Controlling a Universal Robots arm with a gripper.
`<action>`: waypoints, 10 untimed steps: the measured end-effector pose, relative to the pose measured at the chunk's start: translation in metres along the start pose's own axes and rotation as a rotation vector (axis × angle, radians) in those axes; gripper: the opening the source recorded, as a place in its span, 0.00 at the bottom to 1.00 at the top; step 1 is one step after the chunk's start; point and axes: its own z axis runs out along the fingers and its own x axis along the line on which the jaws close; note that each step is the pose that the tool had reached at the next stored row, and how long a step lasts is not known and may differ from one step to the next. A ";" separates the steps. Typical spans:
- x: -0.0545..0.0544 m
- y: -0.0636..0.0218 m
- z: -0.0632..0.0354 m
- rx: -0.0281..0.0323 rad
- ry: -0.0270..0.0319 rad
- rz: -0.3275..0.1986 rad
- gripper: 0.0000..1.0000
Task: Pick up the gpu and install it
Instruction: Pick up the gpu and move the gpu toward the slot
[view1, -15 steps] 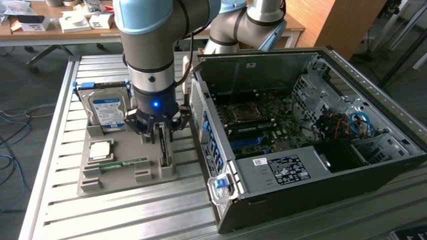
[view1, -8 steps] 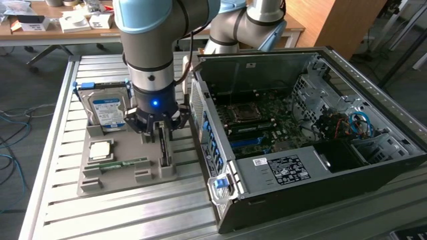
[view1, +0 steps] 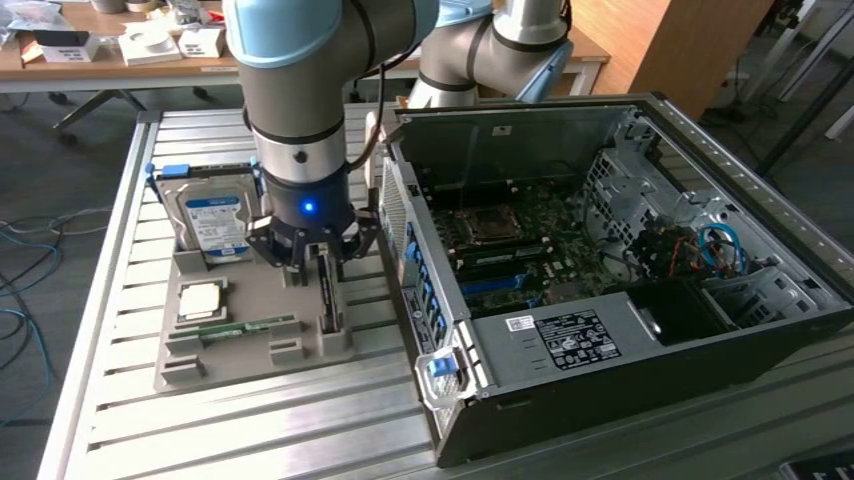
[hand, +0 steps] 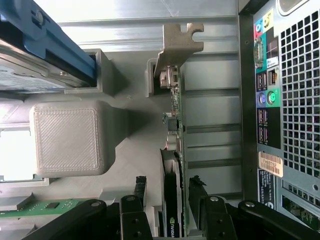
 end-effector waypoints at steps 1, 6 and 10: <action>0.000 0.0000 0.0000 0.0000 -0.0001 0.000 0.47; -0.001 -0.0002 0.0001 -0.0001 -0.0001 0.000 0.47; -0.003 -0.0002 0.0001 -0.0001 -0.0001 0.000 0.47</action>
